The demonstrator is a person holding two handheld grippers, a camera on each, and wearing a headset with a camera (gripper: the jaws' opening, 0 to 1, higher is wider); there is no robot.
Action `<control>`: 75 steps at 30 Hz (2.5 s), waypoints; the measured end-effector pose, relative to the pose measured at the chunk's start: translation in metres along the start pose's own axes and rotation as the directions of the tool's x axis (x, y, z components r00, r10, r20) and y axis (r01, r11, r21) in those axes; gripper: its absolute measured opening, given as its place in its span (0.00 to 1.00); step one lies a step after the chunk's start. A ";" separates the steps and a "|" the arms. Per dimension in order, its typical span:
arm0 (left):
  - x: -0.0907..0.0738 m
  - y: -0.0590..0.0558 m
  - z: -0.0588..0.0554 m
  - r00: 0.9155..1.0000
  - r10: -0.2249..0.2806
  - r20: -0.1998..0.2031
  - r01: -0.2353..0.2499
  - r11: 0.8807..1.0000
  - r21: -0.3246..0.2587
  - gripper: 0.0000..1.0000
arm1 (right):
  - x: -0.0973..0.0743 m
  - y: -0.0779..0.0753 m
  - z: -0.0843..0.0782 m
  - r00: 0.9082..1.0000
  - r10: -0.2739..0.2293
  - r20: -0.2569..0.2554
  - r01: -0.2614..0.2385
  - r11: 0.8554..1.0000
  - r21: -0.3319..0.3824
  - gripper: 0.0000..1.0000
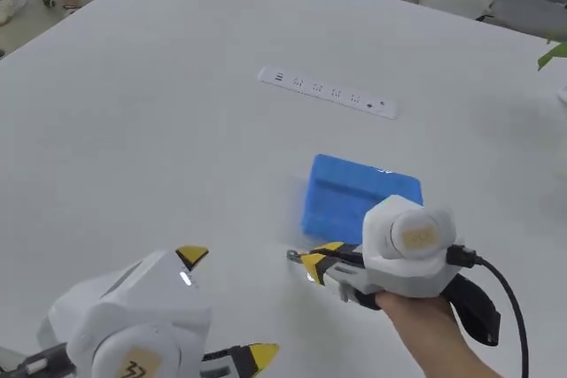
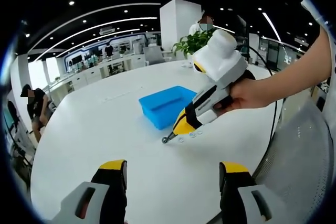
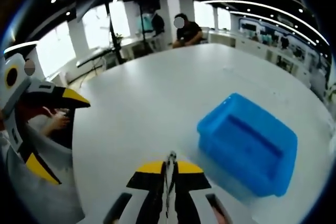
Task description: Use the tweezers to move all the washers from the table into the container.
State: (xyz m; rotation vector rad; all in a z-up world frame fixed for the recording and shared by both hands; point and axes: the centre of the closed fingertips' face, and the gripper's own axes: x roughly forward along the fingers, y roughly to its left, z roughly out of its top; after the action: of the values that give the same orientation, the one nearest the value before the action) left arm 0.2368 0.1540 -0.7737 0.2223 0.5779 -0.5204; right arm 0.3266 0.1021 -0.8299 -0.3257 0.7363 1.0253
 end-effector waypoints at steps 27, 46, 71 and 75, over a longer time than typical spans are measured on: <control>0.000 0.003 0.000 1.000 0.007 -0.001 -0.007 1.000 0.000 0.70 | -0.047 0.006 -0.006 0.999 0.013 -0.046 -0.010 0.998 0.070 0.02; 0.000 0.003 -0.002 1.000 0.006 -0.007 -0.006 1.000 0.016 0.68 | -0.089 -0.015 0.034 0.999 -0.030 0.022 0.027 0.991 0.131 0.02; 0.000 0.006 -0.002 1.000 0.020 -0.014 -0.020 1.000 0.016 0.65 | -0.007 -0.088 0.040 0.984 0.016 -0.178 0.002 0.995 0.103 0.02; 0.000 0.006 -0.003 1.000 0.024 -0.017 -0.024 1.000 0.020 0.64 | -0.003 -0.082 0.035 0.968 0.063 -0.243 -0.035 0.993 0.115 0.02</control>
State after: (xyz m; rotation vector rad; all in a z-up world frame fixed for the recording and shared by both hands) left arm 0.2387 0.1604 -0.7754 0.2528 0.5865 -0.5016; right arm 0.4105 0.0793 -0.8093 -0.3443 1.0256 0.9968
